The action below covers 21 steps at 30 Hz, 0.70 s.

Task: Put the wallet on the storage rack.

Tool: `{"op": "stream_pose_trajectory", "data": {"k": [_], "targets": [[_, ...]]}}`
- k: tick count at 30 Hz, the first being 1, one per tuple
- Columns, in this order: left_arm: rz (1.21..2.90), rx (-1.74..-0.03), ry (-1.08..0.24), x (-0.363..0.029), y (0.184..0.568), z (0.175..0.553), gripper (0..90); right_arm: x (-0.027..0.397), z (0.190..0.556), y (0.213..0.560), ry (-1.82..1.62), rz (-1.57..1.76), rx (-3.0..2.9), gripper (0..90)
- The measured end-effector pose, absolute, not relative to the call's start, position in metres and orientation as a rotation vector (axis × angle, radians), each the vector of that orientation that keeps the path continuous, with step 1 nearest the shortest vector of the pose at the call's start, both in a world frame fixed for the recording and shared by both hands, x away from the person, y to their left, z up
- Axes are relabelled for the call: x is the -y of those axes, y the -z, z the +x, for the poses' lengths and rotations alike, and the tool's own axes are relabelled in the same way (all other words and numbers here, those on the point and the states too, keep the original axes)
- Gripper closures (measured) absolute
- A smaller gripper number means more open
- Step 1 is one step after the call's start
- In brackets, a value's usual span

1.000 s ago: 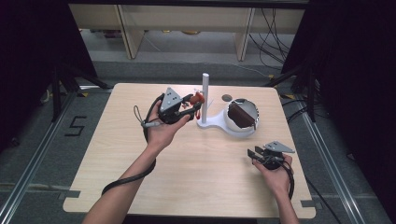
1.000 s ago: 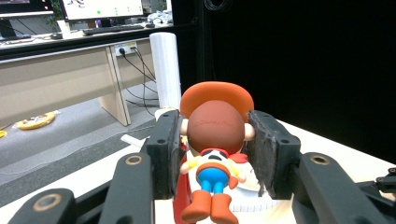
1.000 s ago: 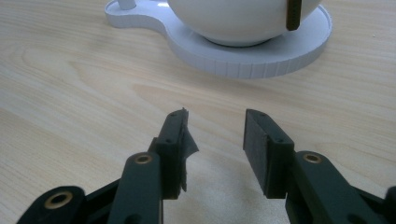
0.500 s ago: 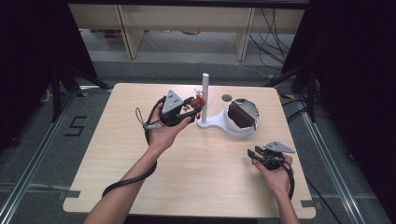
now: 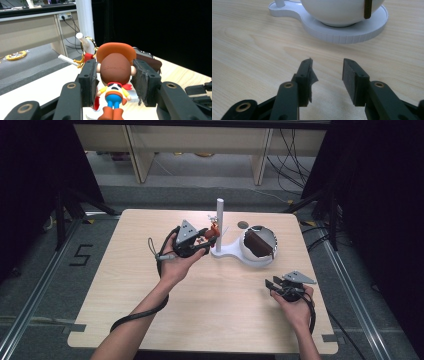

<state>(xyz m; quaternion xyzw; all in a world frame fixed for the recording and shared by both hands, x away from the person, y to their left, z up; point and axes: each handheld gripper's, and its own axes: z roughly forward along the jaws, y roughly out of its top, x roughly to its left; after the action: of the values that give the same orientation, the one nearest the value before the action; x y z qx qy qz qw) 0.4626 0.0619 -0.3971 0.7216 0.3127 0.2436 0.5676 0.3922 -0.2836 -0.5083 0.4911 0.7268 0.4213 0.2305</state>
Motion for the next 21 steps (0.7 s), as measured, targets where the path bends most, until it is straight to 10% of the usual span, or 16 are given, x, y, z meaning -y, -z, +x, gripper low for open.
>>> {"op": "stream_pose_trajectory", "data": {"k": [21], "targets": [[1.817, -0.799, -0.543, -0.065, 0.417, 0.473, 53.9, 0.282, 0.391, 0.506, -1.144, 1.352, -2.001, 60.5]]}}
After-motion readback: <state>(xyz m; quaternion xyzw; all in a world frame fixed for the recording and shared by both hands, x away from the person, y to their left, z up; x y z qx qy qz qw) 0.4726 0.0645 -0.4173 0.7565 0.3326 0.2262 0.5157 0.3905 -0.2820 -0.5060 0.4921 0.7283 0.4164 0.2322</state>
